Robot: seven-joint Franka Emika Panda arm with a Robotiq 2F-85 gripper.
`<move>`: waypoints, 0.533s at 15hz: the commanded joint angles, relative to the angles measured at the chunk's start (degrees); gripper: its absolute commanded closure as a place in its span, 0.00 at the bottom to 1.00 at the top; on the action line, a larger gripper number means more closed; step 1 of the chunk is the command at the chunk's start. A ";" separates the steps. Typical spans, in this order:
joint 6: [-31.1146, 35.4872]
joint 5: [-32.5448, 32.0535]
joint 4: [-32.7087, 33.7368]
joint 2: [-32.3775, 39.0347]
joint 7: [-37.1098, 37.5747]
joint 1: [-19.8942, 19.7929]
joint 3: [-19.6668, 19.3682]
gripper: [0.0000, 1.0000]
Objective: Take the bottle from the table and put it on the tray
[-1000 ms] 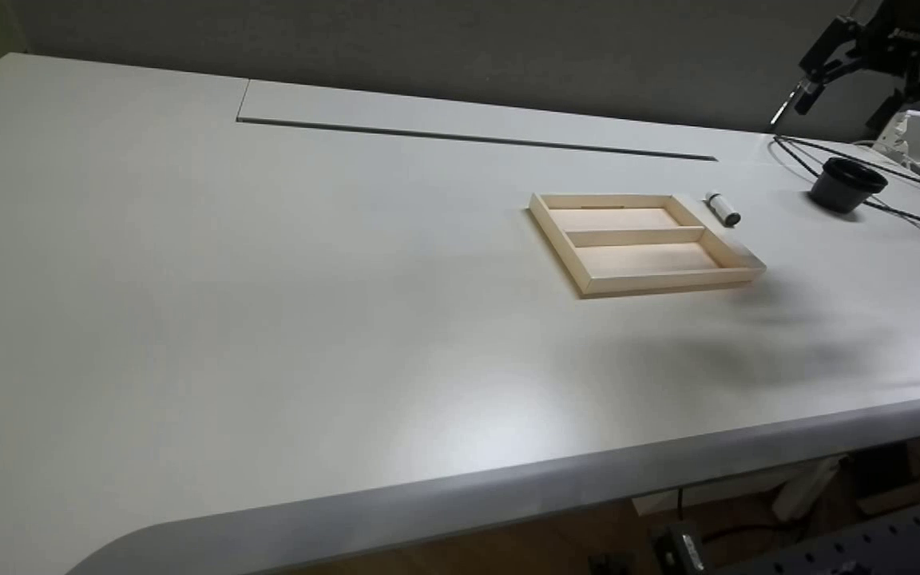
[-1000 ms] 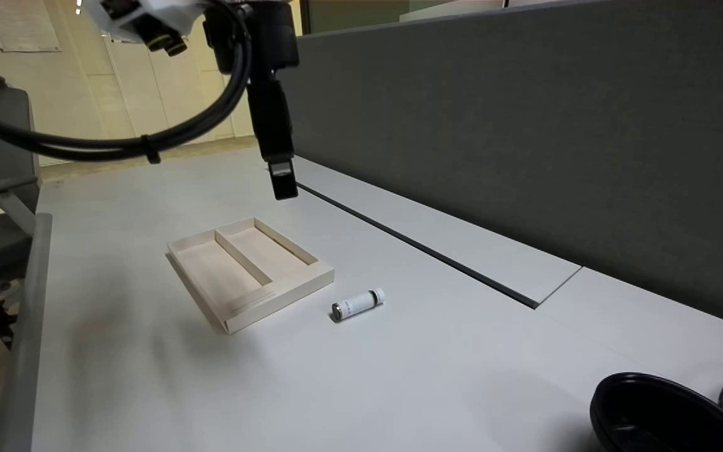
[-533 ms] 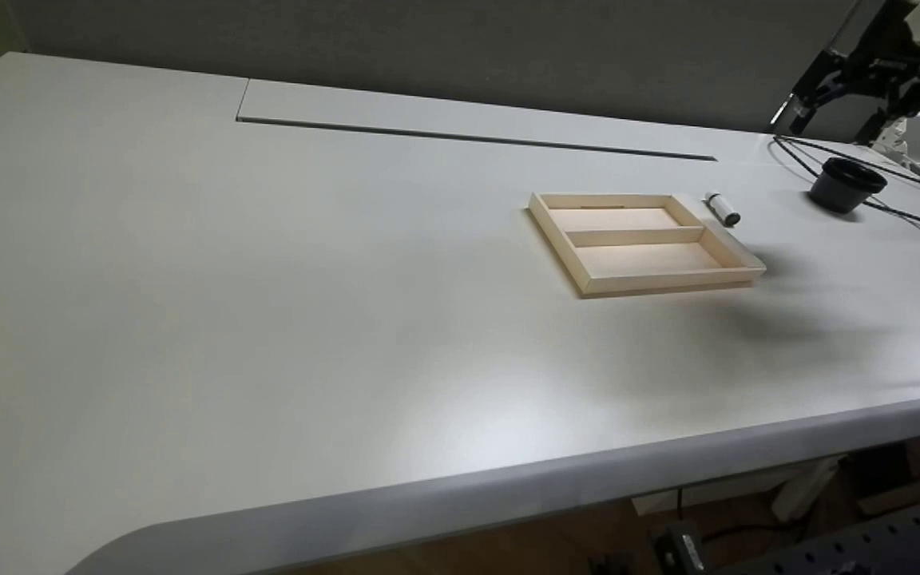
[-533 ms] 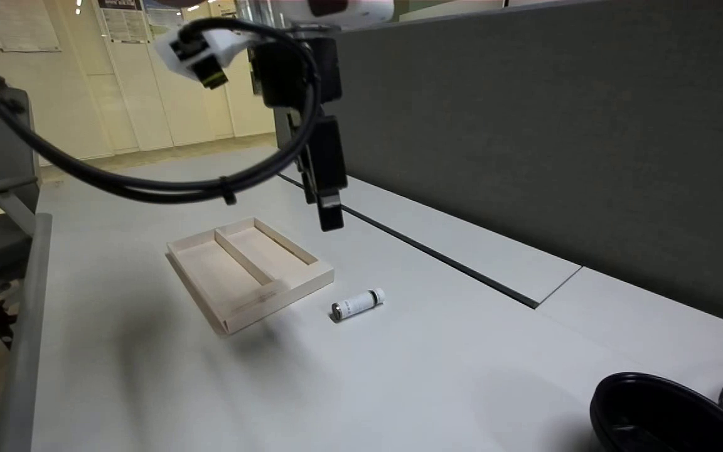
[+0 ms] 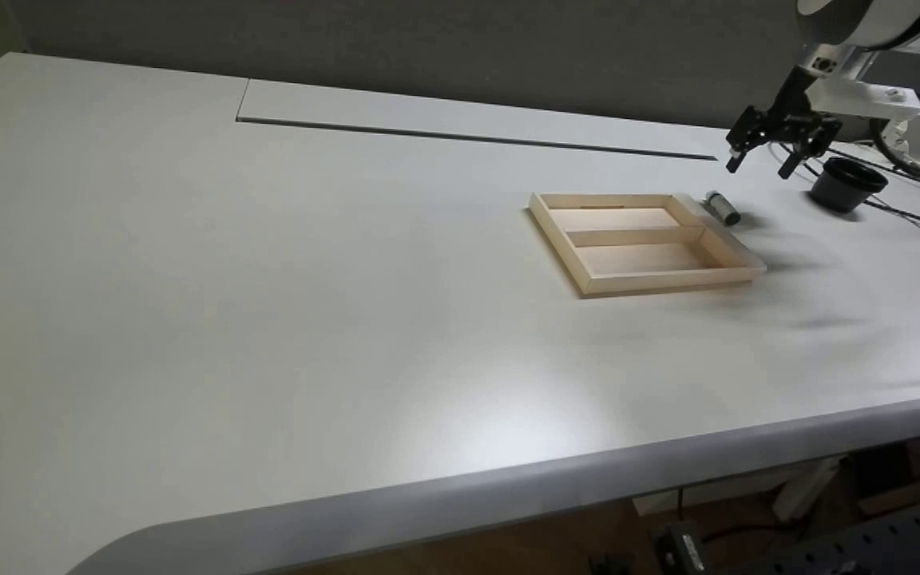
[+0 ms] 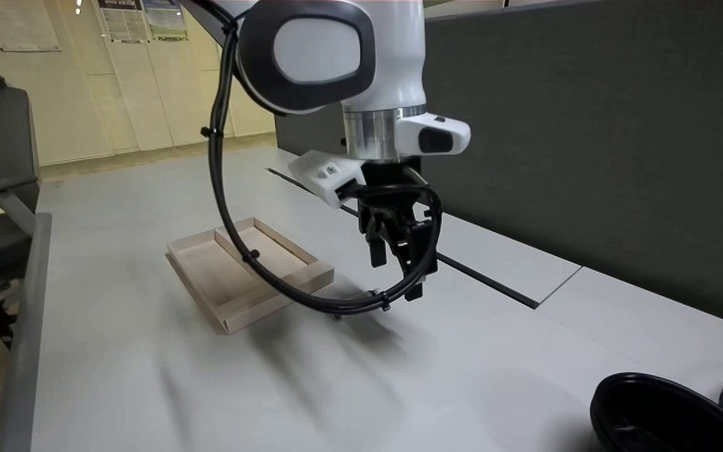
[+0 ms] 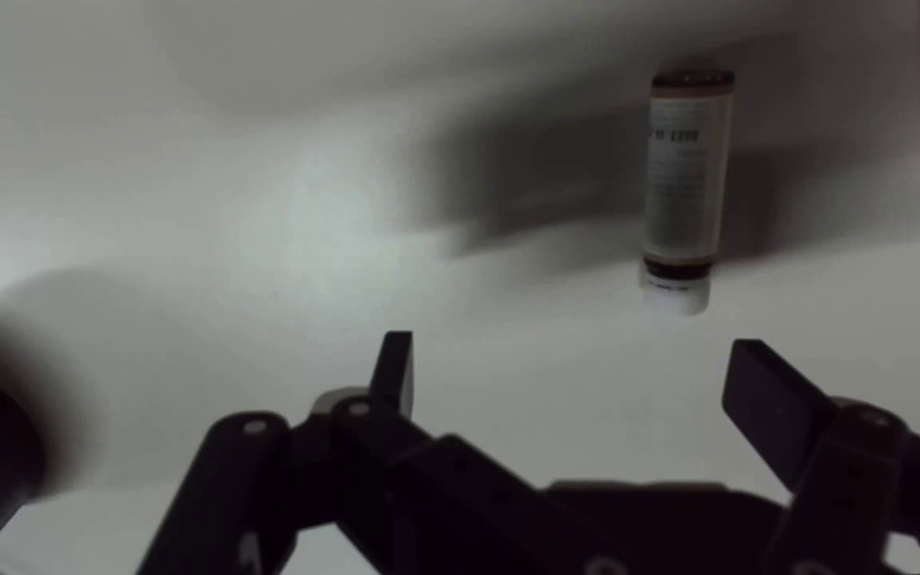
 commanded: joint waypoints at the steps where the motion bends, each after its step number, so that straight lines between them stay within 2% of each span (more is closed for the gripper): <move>1: 1.92 2.24 4.28 1.92 -2.00 -0.68 2.88 0.00; 8: 1.70 5.17 0.04 0.44 -3.51 -1.59 4.57 0.00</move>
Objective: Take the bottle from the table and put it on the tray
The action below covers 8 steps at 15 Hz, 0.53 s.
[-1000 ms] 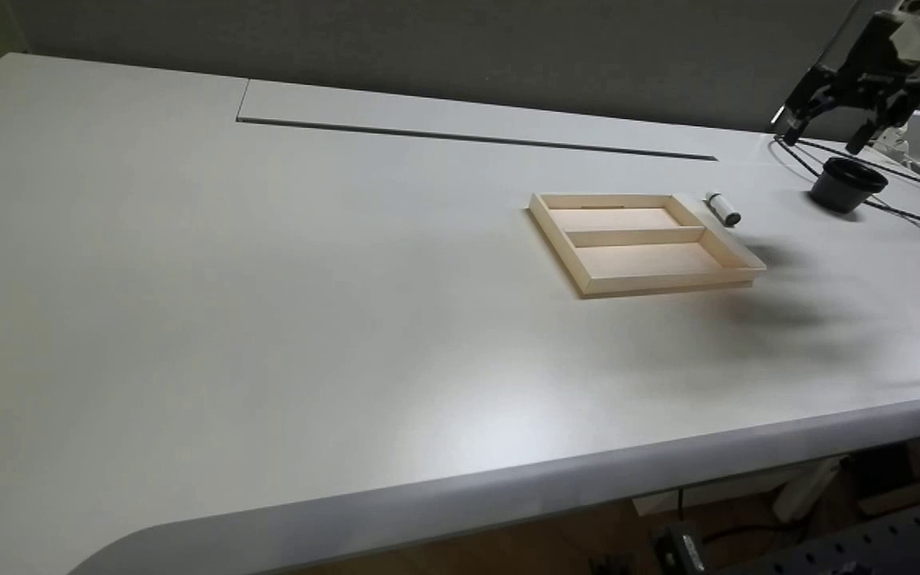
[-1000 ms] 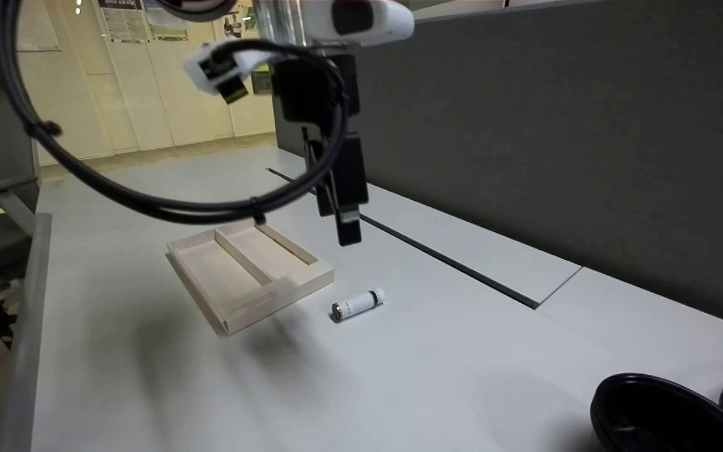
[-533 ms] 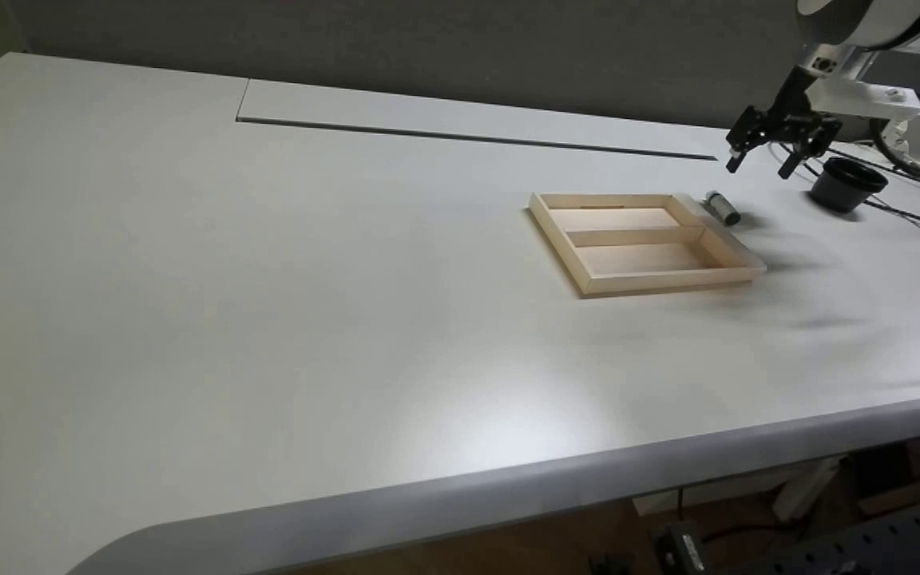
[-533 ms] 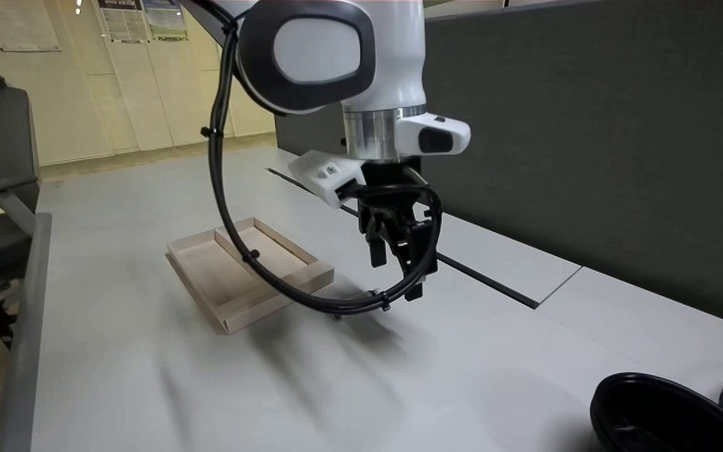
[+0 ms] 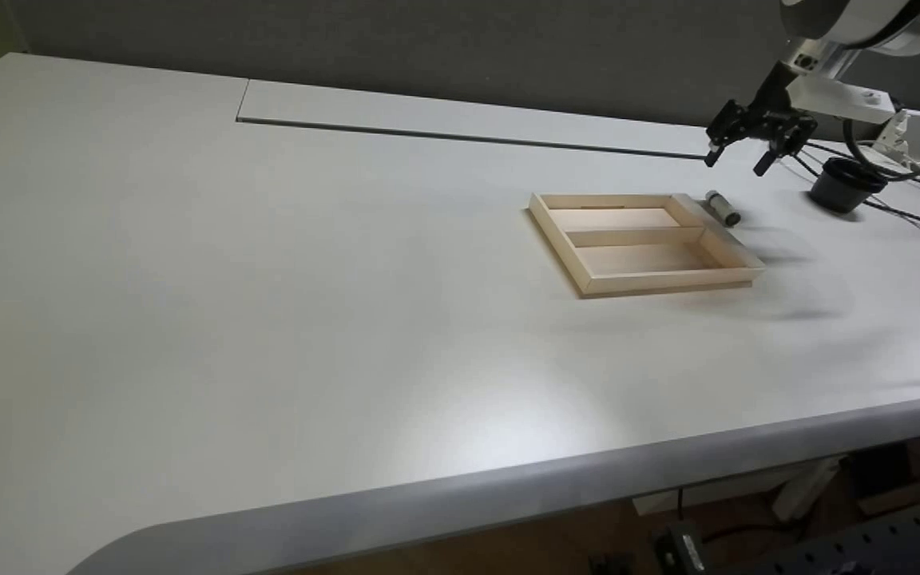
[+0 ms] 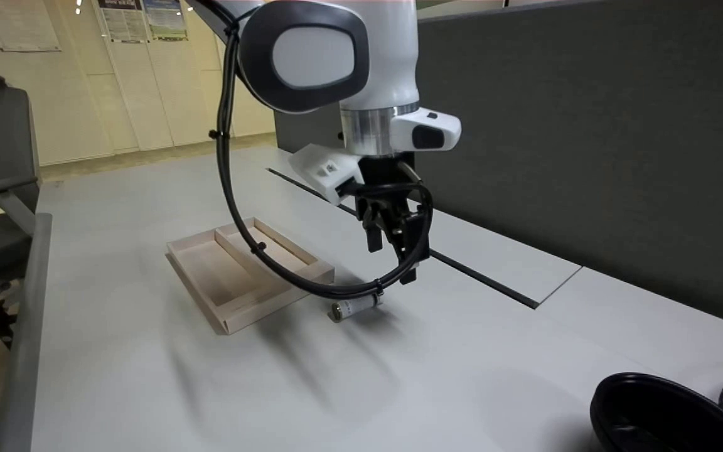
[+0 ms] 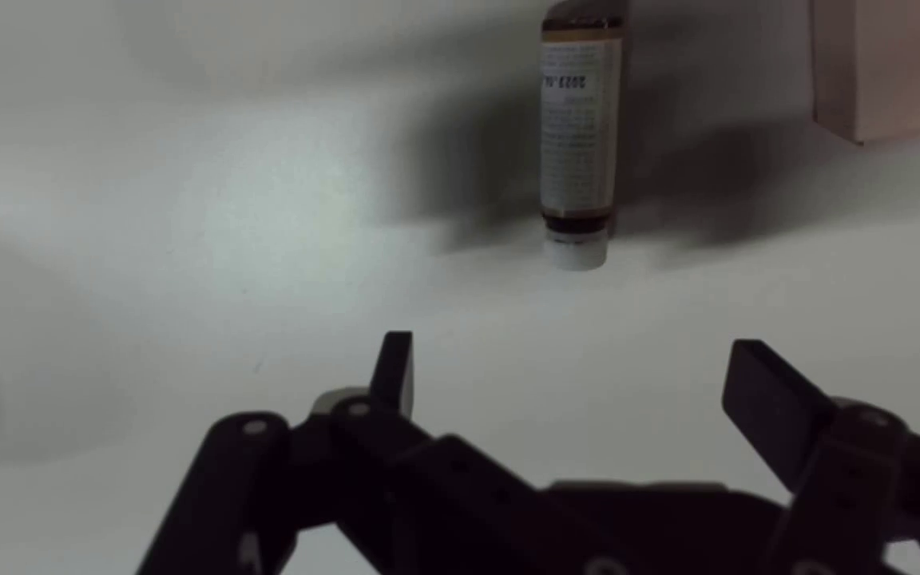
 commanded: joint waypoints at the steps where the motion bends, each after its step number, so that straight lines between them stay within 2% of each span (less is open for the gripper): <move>1: -0.75 1.43 -2.90 -1.08 -1.23 -1.07 0.59 0.00; 6: -1.64 -0.14 -3.61 1.19 -0.17 0.46 -0.68 0.00; 7: -1.48 -0.02 -3.77 1.35 -0.14 0.50 -0.60 0.25; 8: -1.36 -0.06 -3.86 1.48 -0.26 0.54 -0.56 0.25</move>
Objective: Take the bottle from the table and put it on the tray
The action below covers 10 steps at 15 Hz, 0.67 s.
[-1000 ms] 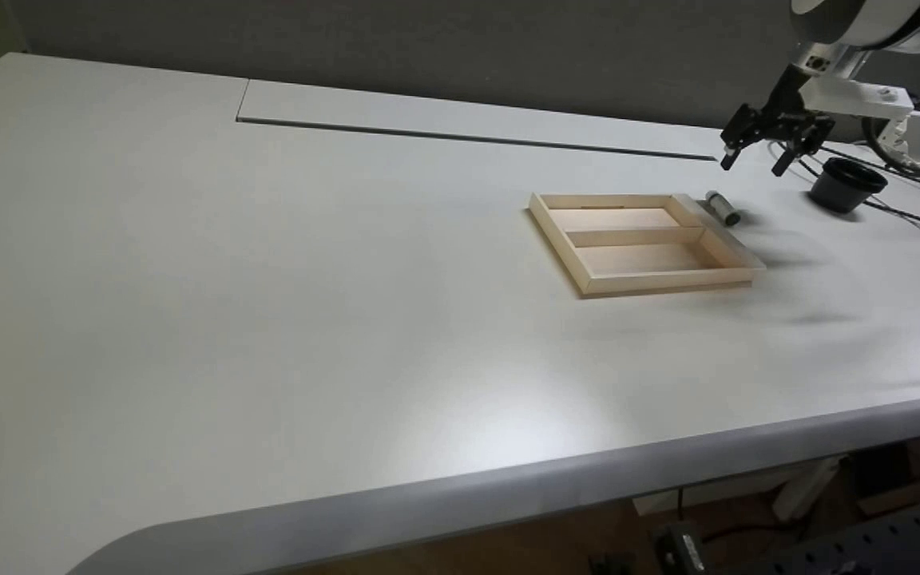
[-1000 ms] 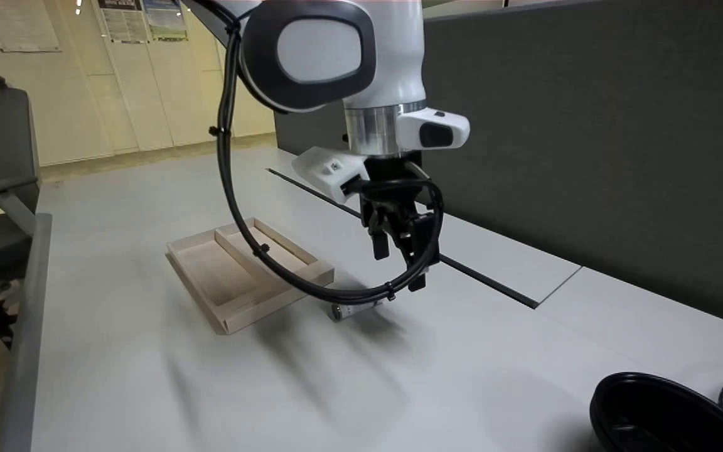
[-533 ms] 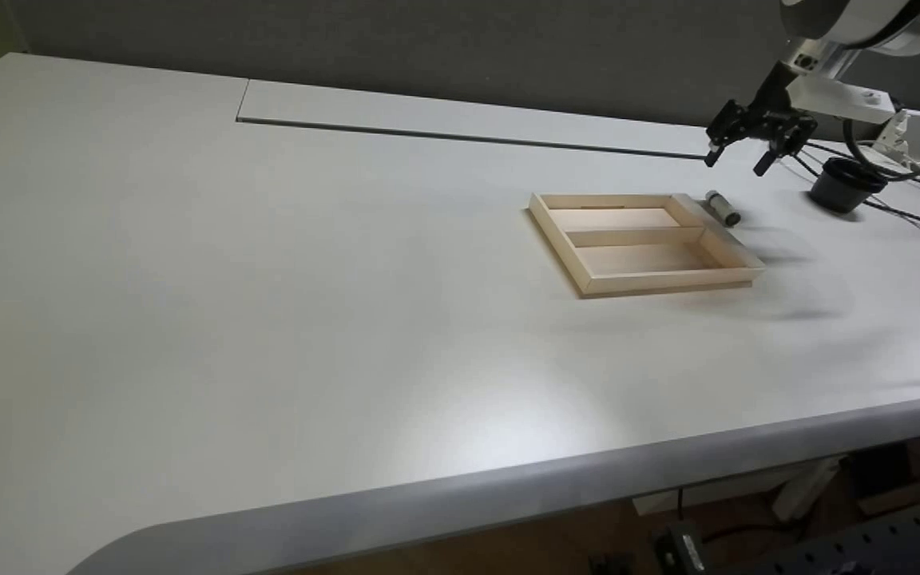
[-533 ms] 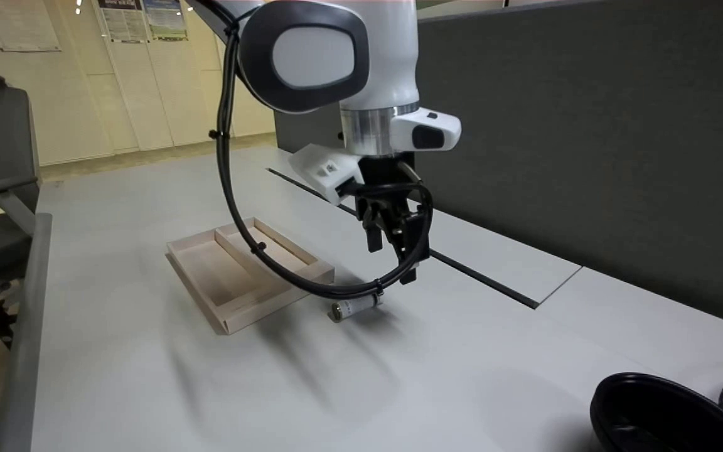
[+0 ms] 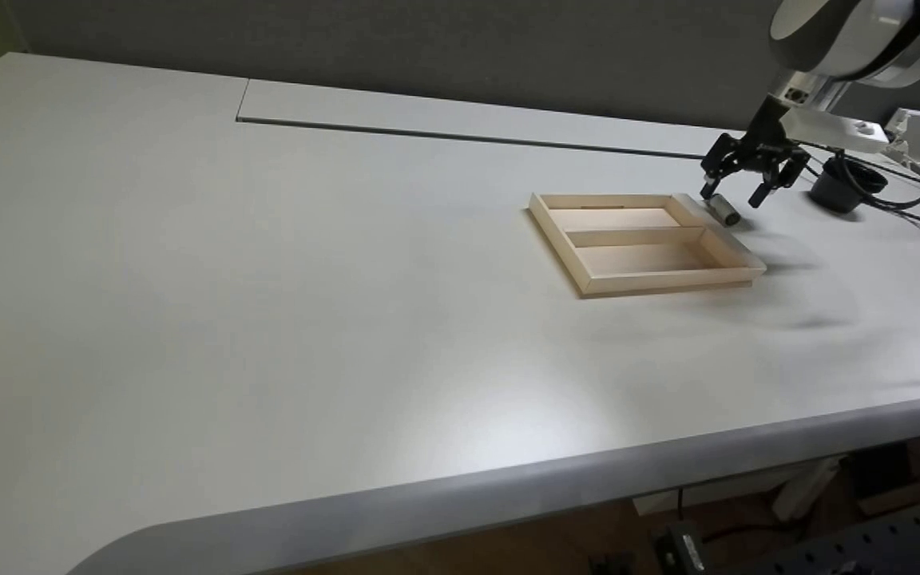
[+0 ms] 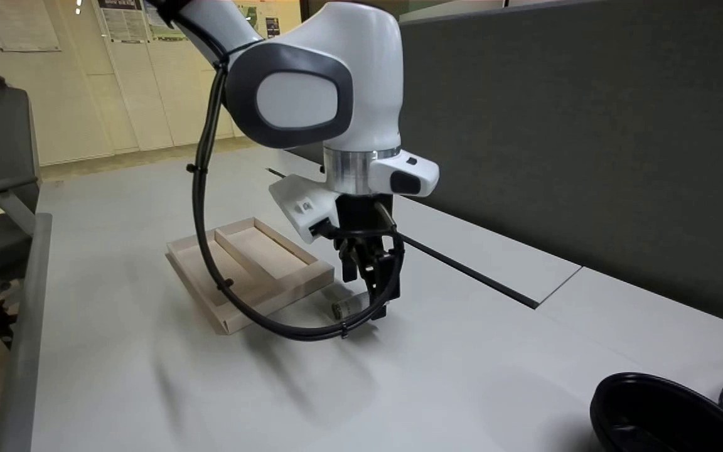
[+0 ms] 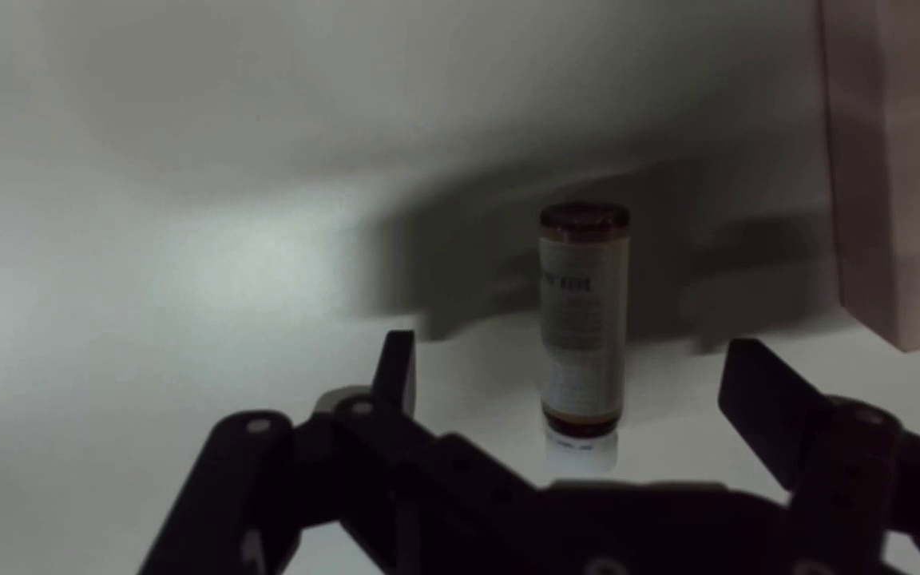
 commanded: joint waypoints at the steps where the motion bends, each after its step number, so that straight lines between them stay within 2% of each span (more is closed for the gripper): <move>1: -0.40 -0.27 -0.38 0.04 0.24 0.60 -0.51 0.32; 2: -0.30 -0.22 -0.37 0.19 0.29 0.70 -0.49 0.51; 3: -0.18 0.01 -0.61 -0.37 -0.01 0.45 -0.27 0.62; 6: -0.10 0.00 -0.69 -0.45 0.02 0.43 -0.32 0.83; 8: -0.07 -0.10 -1.08 -0.85 -0.19 0.44 -0.30 0.96; 10: -0.25 -0.06 -1.92 -2.16 -0.64 0.39 -0.05 0.93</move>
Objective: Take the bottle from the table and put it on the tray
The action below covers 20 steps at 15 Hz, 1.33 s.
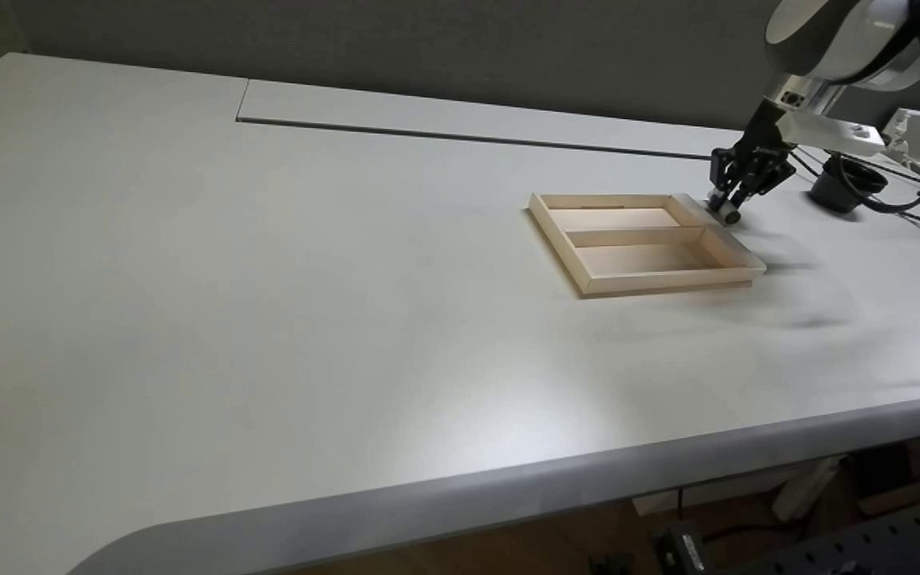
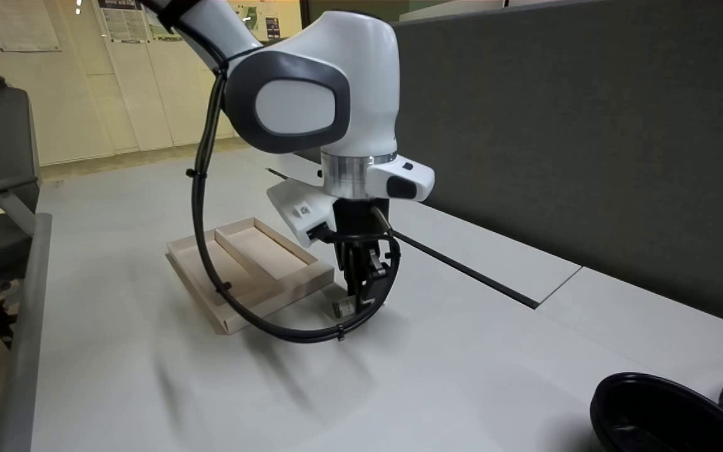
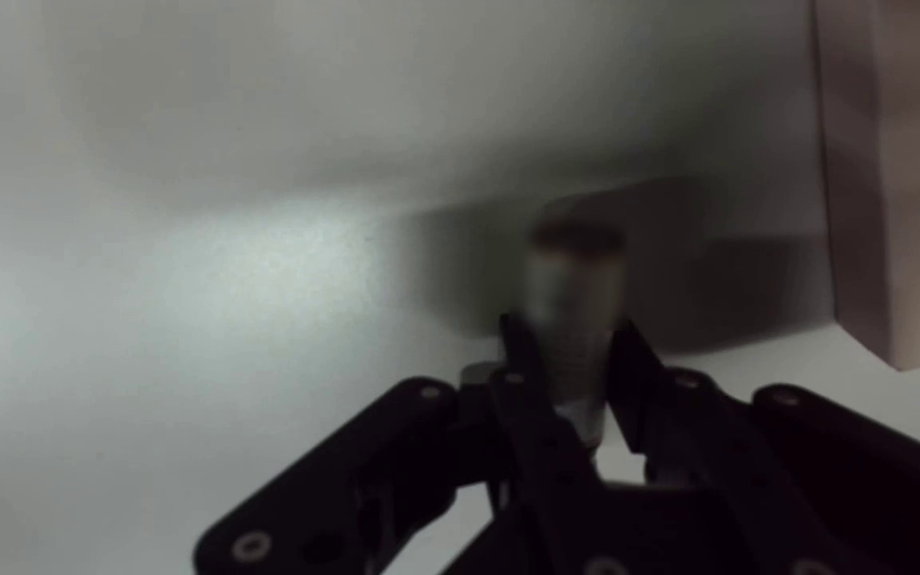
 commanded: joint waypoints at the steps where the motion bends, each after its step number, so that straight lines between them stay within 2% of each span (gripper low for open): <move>1: -0.23 -0.11 -2.53 -3.62 -1.05 0.11 0.19 0.93; 3: -1.36 -0.97 -5.97 -8.75 -2.10 2.26 1.21 0.93; 8: -2.03 -0.98 -12.50 -15.14 -3.33 7.04 4.72 0.93; 9: -2.13 -1.02 -14.34 -16.62 -3.29 8.30 5.33 0.93; 10: -2.35 -1.22 -19.23 -19.94 -3.02 10.90 6.36 0.93; 11: -2.46 -1.29 -20.72 -20.71 -3.14 11.44 6.29 0.93; 14: 1.39 -1.59 -25.30 -22.12 -2.78 13.11 6.10 0.93; 17: 9.35 -0.65 -26.40 -20.63 -2.90 12.65 6.33 0.93; 20: 12.94 -1.22 -26.77 -19.32 -2.13 12.75 5.88 0.93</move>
